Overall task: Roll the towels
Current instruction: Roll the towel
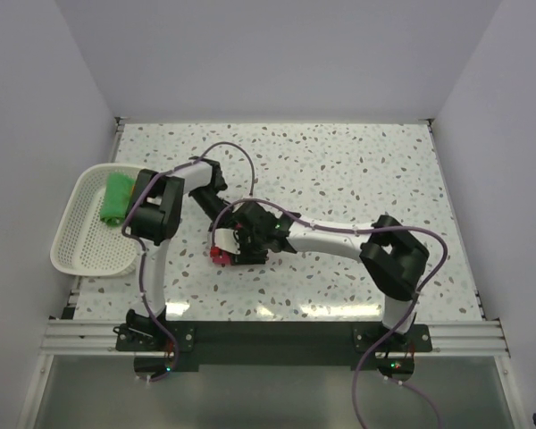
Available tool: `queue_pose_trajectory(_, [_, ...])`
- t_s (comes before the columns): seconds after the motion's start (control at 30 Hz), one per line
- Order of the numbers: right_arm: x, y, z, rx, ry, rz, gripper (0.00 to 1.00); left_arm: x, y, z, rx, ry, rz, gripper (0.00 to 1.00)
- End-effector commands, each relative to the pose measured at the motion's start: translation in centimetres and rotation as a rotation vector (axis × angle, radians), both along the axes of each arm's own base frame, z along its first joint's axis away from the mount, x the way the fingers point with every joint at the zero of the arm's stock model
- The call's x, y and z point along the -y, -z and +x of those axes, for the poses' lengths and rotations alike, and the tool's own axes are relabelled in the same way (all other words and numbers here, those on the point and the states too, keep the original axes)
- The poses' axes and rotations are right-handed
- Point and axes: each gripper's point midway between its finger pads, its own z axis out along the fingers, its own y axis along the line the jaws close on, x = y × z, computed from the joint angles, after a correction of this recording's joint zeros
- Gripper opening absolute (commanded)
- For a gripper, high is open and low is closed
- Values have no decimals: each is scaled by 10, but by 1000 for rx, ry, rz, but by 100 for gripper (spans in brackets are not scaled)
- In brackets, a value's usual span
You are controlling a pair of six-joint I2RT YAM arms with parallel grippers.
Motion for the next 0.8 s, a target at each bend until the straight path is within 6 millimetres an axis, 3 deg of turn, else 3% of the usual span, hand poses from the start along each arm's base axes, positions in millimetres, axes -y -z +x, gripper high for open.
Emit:
queue_pose_trajectory(0.0, [-27,-7,9,48,-48,74,53,-21,65,26,186,144,77,27])
queue_pose_trajectory(0.07, [-28,3,4,32,-71,57,52,-21,65,28,189,145,78,27])
queue_pose_trajectory(0.2, [-21,30,-1,-3,-89,0,36,-20,65,30,192,143,73,28])
queue_pose_trajectory(0.33, [-13,51,-11,-70,-107,-60,27,-20,65,33,206,135,75,35])
queue_pose_trajectory(0.43, [-5,58,-23,-140,-131,-90,10,-24,60,32,226,132,81,42])
queue_pose_trajectory(0.47, [-5,56,-25,-157,-135,-91,0,-25,58,33,236,130,80,46])
queue_pose_trajectory(0.6, [12,55,-36,-305,-122,-113,0,-33,25,41,319,90,50,54])
queue_pose_trajectory(0.77, [19,46,-45,-434,-113,-88,0,-40,-21,58,433,22,-12,61])
